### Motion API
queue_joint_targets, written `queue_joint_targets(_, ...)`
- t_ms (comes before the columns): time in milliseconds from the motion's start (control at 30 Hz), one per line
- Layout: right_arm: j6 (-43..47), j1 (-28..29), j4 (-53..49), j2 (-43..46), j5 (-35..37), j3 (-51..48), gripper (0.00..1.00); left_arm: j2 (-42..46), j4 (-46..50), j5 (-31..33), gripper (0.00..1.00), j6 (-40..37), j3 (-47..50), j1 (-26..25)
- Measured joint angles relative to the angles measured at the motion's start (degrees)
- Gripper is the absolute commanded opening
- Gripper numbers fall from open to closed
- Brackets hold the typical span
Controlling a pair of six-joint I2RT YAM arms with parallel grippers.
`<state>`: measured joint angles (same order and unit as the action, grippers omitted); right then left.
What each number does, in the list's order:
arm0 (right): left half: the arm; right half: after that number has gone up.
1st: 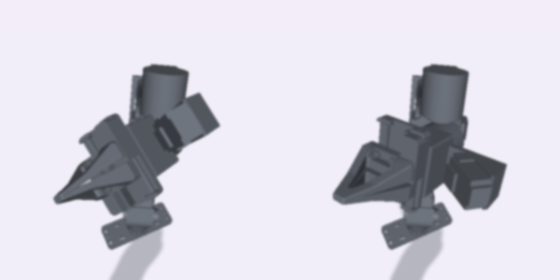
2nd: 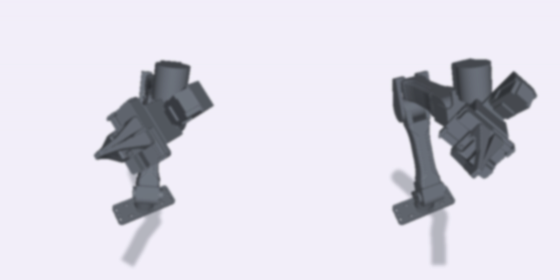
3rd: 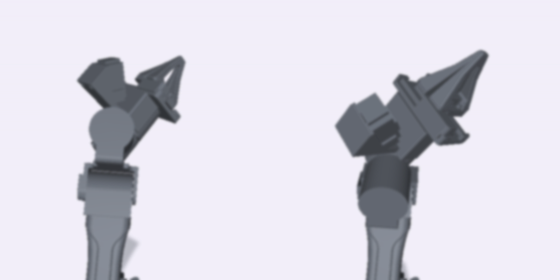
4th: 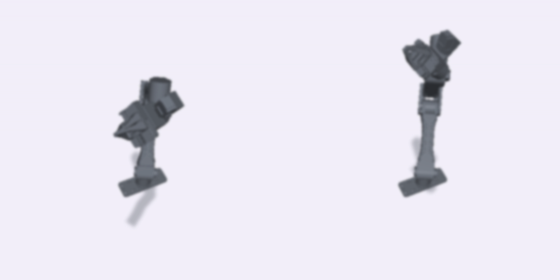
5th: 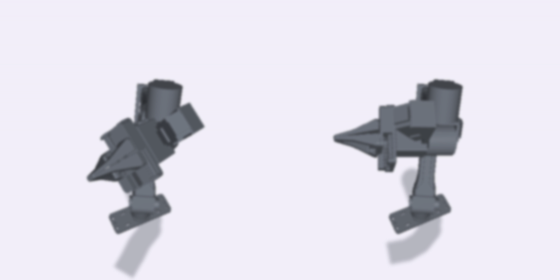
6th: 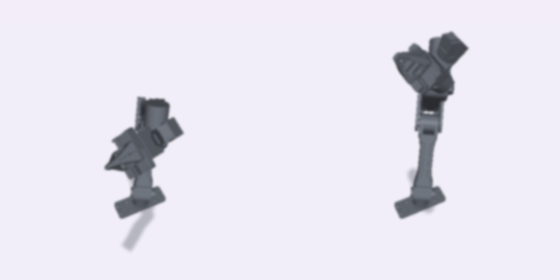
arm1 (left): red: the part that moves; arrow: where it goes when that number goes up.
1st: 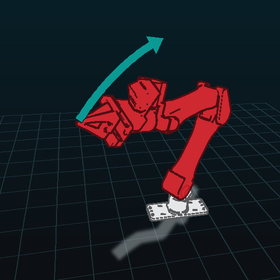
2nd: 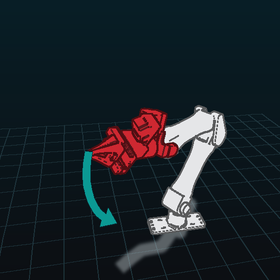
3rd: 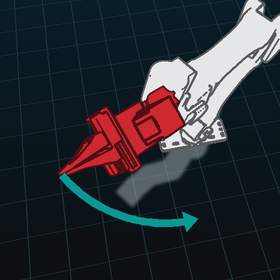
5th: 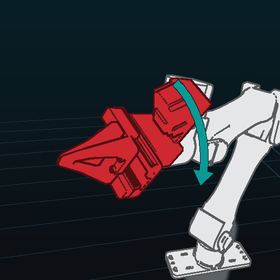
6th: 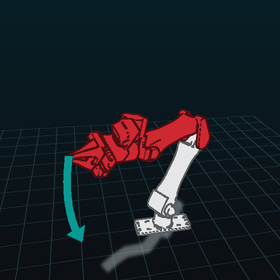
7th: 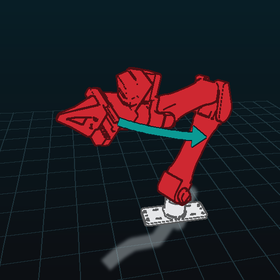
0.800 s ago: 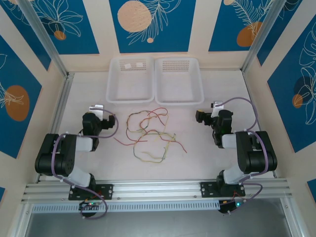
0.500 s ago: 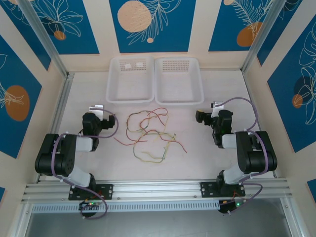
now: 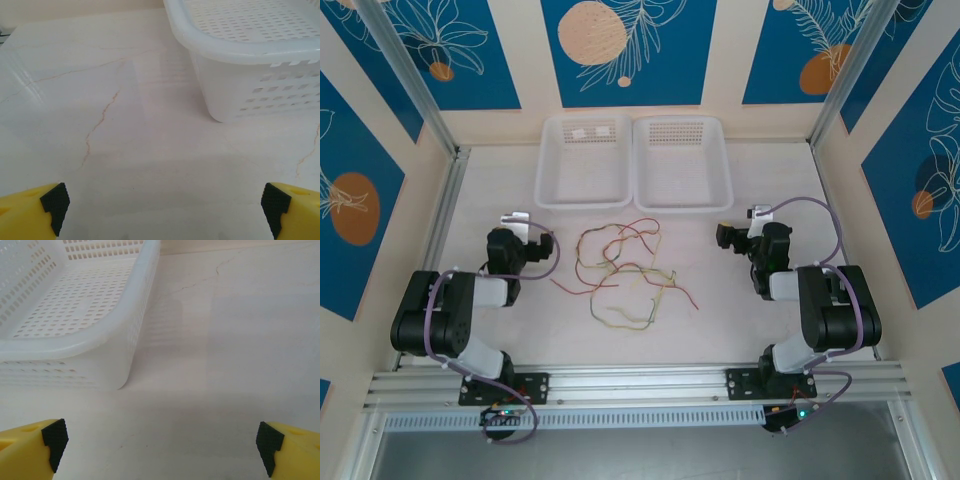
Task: Untangle the cables
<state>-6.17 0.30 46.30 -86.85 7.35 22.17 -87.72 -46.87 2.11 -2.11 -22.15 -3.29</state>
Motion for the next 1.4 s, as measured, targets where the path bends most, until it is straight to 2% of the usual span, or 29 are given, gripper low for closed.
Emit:
queue_joint_targets(100,-1.7,-0.5,-4.8,4.5,1.4,0.0,0.99,2.8,4.5,-0.2,0.99,0.0,-0.6,-0.1)
queue_joint_targets(200,-5.5,-1.7,-12.9,14.6,1.2,0.6,0.99,11.6,15.0,1.4,0.94,2.2,-2.4,-1.1)
queue_joint_targets(267,-10.4,-1.5,-19.8,22.4,-0.7,3.1,1.00,20.6,23.0,2.4,0.85,6.7,-5.0,-2.1)
queue_joint_targets(333,-16.3,-1.0,-23.8,27.6,-3.3,6.8,0.94,27.5,28.8,2.3,0.69,11.3,-8.7,-2.9)
queue_joint_targets(367,-19.1,-0.9,-24.5,29.5,-5.8,8.6,0.83,29.6,31.7,2.0,0.58,13.1,-11.1,-3.5)
queue_joint_targets(400,-20.4,-0.4,-24.3,30.4,-8.5,9.7,0.77,30.2,34.8,1.8,0.51,14.7,-13.8,-4.4)
queue_joint_targets(433,-21.0,0.4,-24.6,30.6,-11.3,11.0,0.74,30.2,38.4,1.3,0.49,16.0,-17.1,-5.5)
queue_joint_targets(500,-19.9,5.1,-29.2,29.2,-13.9,15.3,0.72,28.5,44.8,0.7,0.53,17.6,-22.0,-7.3)
queue_joint_targets(600,-14.8,17.3,-38.2,23.4,-12.2,23.7,0.71,22.0,54.4,-2.0,0.59,19.8,-27.3,-8.5)
queue_joint_targets(700,-11.5,25.8,-41.6,20.0,-10.1,26.2,0.71,13.8,62.3,-3.5,0.56,20.7,-29.3,-8.7)
queue_joint_targets(833,-11.4,26.8,-42.4,19.5,-5.6,24.9,0.72,4.2,69.9,-4.0,0.57,19.4,-33.0,-10.2)
queue_joint_targets(933,-12.2,26.6,-39.8,20.8,-2.2,22.8,0.72,-0.6,71.8,-4.0,0.57,17.3,-37.5,-12.7)
queue_joint_targets(1100,-13.3,26.6,-37.3,22.9,0.3,21.1,0.76,-8.1,71.7,-3.7,0.56,16.1,-43.7,-14.7)
queue_joint_targets(1400,-13.7,26.6,-36.9,29.5,3.0,18.1,0.80,-14.8,71.8,-1.1,0.51,16.1,-44.2,-15.5)
